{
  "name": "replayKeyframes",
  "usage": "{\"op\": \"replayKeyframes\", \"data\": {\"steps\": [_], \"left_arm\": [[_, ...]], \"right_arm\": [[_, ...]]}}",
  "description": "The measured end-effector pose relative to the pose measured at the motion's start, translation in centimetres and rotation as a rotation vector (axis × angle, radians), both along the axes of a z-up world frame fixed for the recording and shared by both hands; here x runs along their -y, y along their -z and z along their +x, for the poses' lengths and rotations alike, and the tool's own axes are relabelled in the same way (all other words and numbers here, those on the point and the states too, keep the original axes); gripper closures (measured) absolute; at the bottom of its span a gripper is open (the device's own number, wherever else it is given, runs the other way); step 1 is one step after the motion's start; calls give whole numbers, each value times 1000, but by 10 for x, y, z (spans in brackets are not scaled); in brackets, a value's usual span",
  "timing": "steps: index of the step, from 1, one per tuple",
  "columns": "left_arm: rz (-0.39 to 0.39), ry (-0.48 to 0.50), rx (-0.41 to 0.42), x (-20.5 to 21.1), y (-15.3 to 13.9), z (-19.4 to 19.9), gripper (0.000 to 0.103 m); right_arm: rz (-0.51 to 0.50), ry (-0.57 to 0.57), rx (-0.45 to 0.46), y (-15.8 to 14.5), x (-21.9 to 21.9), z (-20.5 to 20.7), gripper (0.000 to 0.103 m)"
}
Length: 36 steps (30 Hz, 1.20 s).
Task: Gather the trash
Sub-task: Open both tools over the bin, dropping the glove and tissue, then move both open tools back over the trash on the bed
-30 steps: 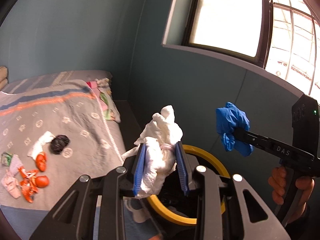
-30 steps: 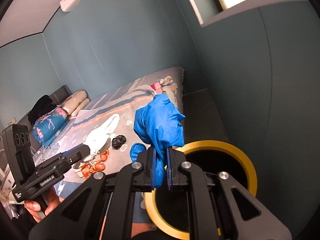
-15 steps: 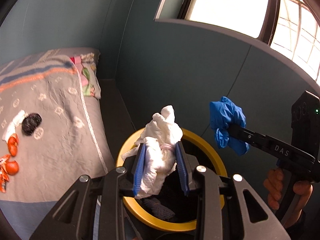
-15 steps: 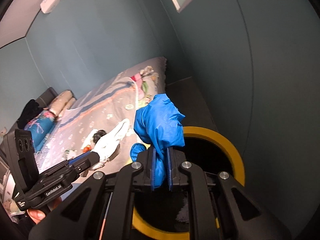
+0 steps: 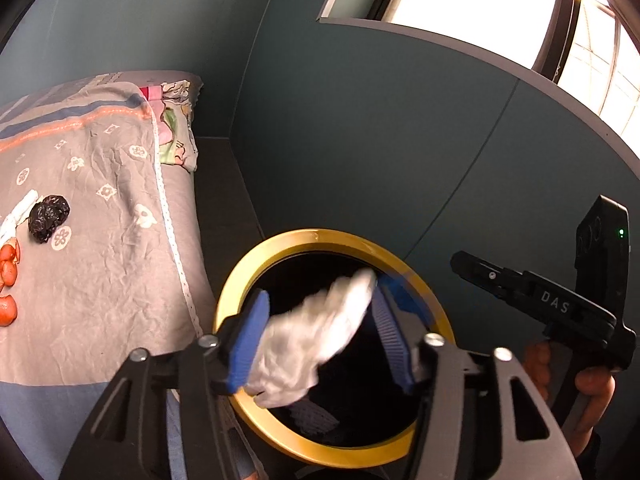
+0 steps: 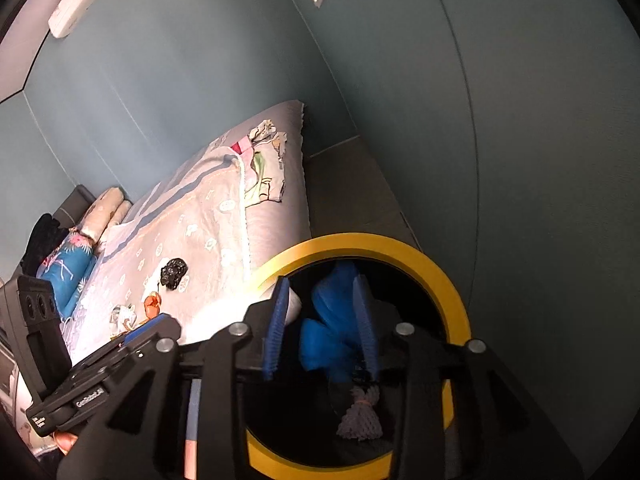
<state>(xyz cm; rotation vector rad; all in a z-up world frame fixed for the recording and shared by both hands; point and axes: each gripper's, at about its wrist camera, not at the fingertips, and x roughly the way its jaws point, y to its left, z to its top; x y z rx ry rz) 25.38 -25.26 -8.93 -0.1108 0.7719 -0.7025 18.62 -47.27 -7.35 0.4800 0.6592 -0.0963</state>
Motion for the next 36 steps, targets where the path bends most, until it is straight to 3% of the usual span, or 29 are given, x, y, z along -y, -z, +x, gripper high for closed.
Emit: {"op": "replayKeyframes", "data": {"steps": [2, 5, 11, 21, 36], "left_arm": [[-6, -18, 7, -5, -2, 0, 36], [-24, -41, 12, -15, -6, 1, 27], [-15, -104, 53, -37, -17, -1, 17], [12, -228, 133, -94, -37, -1, 12], [45, -387, 195, -191, -58, 1, 11]], "right_arm": [[1, 14, 0, 1, 0, -1, 66], [11, 22, 2, 2, -1, -4, 58], [-19, 24, 24, -5, -7, -10, 43], [-40, -30, 58, -20, -35, -2, 29], [-96, -211, 82, -48, -124, 26, 28]]}}
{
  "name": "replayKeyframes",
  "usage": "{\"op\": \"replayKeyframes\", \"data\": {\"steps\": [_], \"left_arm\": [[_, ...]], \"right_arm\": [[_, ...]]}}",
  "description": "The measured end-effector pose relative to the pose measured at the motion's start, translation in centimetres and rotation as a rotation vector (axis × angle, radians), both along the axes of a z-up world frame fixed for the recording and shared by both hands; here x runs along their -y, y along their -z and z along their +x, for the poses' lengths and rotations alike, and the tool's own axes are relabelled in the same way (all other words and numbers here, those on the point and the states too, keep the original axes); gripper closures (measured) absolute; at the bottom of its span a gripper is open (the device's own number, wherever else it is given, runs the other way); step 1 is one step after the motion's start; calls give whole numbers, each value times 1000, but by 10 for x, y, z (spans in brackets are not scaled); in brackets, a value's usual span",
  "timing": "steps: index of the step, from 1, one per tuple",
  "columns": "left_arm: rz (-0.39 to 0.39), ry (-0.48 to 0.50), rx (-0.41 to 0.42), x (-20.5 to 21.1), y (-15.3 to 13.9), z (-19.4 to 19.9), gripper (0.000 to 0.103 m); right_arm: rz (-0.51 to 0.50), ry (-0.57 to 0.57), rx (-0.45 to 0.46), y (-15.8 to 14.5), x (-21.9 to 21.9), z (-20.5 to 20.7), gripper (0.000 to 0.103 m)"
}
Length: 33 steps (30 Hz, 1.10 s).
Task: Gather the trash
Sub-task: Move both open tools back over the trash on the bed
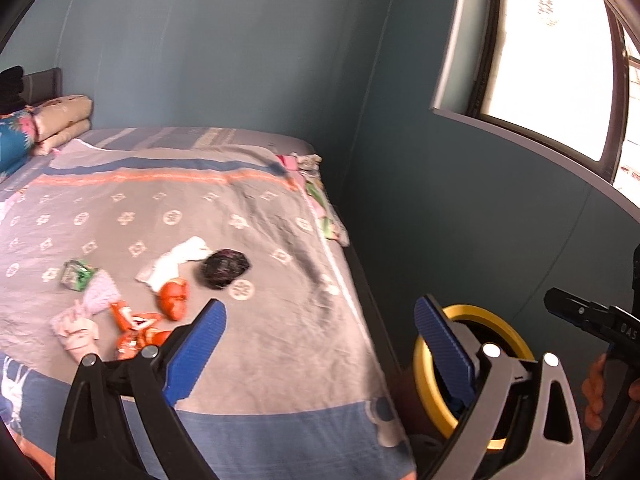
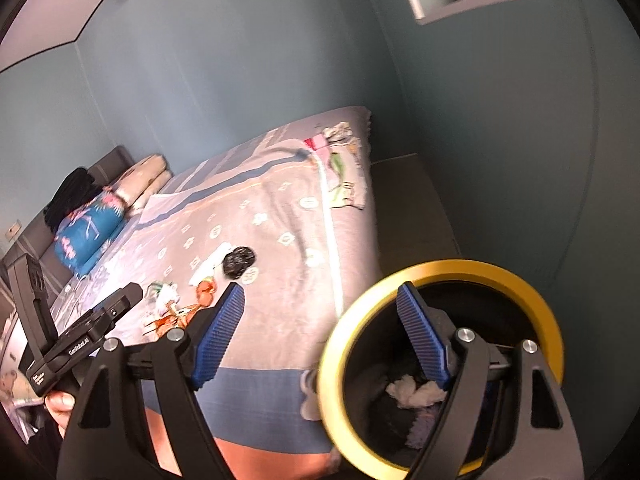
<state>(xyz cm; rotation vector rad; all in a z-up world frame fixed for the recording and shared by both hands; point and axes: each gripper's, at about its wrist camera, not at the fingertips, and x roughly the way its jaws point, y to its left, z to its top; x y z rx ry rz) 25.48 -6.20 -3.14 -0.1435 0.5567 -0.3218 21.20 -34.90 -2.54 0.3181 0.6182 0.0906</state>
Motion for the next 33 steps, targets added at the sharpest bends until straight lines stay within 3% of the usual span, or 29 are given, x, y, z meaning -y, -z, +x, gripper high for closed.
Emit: {"op": "replayKeyframes", "data": {"steps": [18, 33], "left_arm": [[41, -196, -5, -110, 7, 1, 10], [57, -376, -96, -197, 48, 18, 10]], "right_arm": [[-56, -206, -25, -12, -119, 39, 27], [-90, -361, -83, 12, -211, 79, 27]]}}
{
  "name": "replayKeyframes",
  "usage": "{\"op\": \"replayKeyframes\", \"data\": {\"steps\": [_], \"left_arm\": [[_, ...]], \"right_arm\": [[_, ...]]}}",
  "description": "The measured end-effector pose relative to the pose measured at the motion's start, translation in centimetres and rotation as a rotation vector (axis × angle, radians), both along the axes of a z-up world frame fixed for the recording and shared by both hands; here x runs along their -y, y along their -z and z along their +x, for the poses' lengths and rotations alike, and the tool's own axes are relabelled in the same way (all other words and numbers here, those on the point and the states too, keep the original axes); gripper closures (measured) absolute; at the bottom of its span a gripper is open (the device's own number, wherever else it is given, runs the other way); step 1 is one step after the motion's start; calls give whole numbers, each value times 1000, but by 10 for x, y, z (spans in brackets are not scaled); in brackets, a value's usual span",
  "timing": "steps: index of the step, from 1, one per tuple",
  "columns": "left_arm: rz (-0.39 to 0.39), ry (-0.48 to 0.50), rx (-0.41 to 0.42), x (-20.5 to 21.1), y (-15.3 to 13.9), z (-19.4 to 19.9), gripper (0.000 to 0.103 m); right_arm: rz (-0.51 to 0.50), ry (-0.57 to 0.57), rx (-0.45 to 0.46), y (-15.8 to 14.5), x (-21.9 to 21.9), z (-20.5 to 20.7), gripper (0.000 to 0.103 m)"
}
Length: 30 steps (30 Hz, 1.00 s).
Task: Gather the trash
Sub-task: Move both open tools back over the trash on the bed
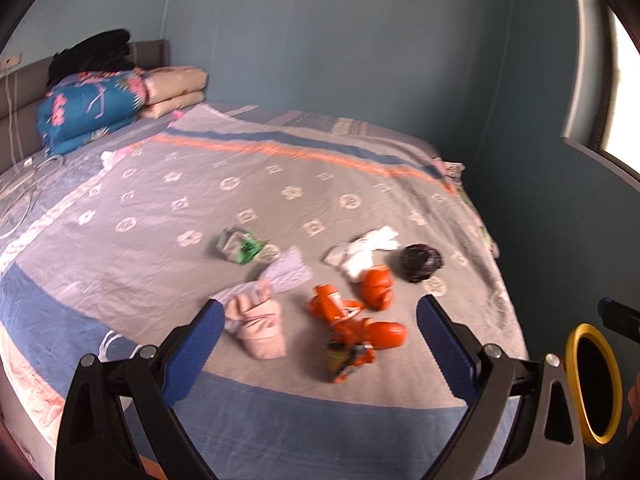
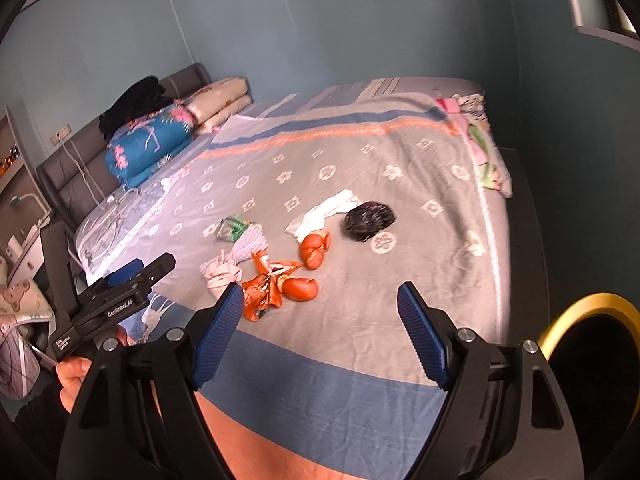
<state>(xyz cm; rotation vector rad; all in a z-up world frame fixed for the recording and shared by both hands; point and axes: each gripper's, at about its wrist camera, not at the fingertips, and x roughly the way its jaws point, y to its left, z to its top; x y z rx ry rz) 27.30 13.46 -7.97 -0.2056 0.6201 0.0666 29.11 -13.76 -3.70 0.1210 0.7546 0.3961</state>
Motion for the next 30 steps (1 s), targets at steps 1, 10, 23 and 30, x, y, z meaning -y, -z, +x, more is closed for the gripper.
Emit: {"op": "replayKeyframes", "data": {"steps": [1, 10, 23, 30], "left_arm": [[-5, -14, -8, -5, 4, 2, 10], [-44, -106, -75, -41, 41, 23, 10], [-62, -147, -209, -67, 87, 58, 10], [-63, -152, -259, -73, 103, 75, 10]], "right_arm": [[-2, -8, -9, 4, -6, 4, 27], [-45, -65, -89, 48, -55, 48, 27], [-133, -87, -216, 133, -98, 115, 28], [-180, -94, -240, 161, -111, 143, 28]]}}
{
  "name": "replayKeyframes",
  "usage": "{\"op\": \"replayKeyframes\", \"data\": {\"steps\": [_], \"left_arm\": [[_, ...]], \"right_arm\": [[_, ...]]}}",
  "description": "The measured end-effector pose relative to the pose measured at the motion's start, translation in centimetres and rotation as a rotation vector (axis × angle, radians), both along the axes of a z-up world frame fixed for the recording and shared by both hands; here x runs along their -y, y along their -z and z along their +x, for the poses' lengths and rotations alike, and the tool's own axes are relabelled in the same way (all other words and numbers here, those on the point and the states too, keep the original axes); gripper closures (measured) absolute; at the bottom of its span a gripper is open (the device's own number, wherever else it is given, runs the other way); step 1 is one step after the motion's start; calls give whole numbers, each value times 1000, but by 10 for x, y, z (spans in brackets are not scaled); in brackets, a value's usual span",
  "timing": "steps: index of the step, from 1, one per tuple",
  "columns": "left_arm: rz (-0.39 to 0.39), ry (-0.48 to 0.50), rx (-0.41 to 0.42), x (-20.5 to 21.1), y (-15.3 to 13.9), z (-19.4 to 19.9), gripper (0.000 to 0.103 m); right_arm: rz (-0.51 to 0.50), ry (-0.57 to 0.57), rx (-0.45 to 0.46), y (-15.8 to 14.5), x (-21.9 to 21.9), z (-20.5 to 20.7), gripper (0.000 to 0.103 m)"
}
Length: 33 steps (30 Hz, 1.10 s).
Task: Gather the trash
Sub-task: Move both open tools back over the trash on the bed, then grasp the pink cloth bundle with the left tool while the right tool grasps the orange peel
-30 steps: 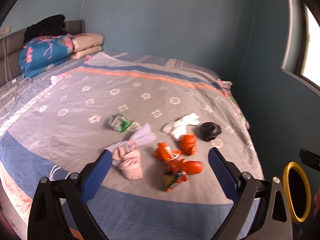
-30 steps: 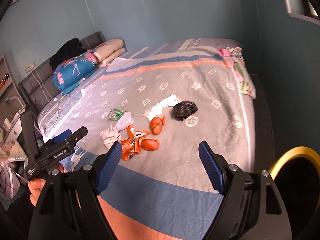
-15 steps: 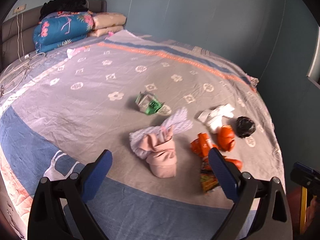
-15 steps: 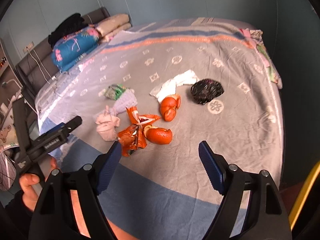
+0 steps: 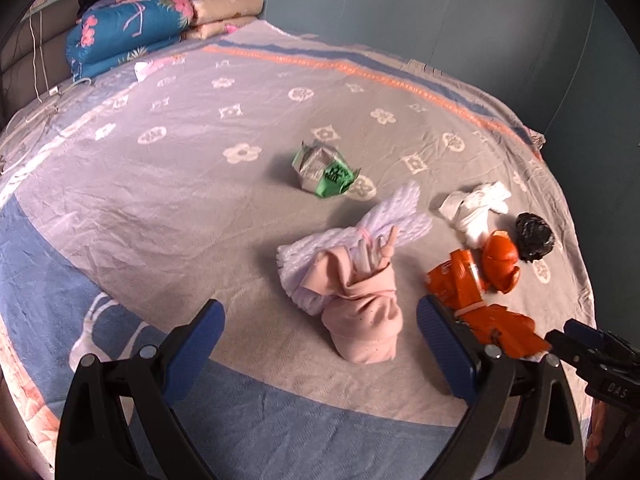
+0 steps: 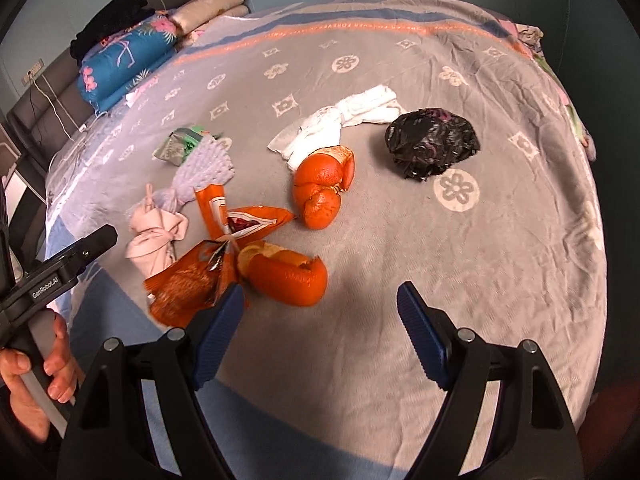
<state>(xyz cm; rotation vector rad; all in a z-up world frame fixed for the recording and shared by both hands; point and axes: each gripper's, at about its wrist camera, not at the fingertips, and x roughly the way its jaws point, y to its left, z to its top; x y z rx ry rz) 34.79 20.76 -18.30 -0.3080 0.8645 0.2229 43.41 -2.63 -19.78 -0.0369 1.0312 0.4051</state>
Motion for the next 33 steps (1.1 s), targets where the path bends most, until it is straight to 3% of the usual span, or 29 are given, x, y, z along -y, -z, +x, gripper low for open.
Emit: {"op": "replayKeyframes", "data": {"steps": [5, 10, 14, 18, 20, 22, 24, 33], "left_arm": [[-20, 6, -37, -3, 12, 11, 10], [13, 39, -53, 4, 18, 22, 11], [30, 94, -77, 16, 25, 31, 30], [53, 132, -102, 24, 33, 36, 49], [43, 147, -111, 26, 35, 38, 64], [28, 144, -105, 25, 35, 37, 70], [11, 141, -98, 23, 34, 36, 73], [-91, 146, -45, 14, 23, 26, 80]], "right_arm": [[-24, -7, -16, 15, -9, 13, 28], [-20, -29, -19, 24, -15, 20, 29], [0, -39, -29, 28, -19, 22, 30], [8, -57, -31, 31, -26, 22, 38], [18, -67, -37, 32, -29, 20, 45], [17, -82, -23, 29, -34, 18, 59], [22, -94, -27, 28, -36, 16, 63], [44, -83, 14, 11, -31, 10, 70]]}}
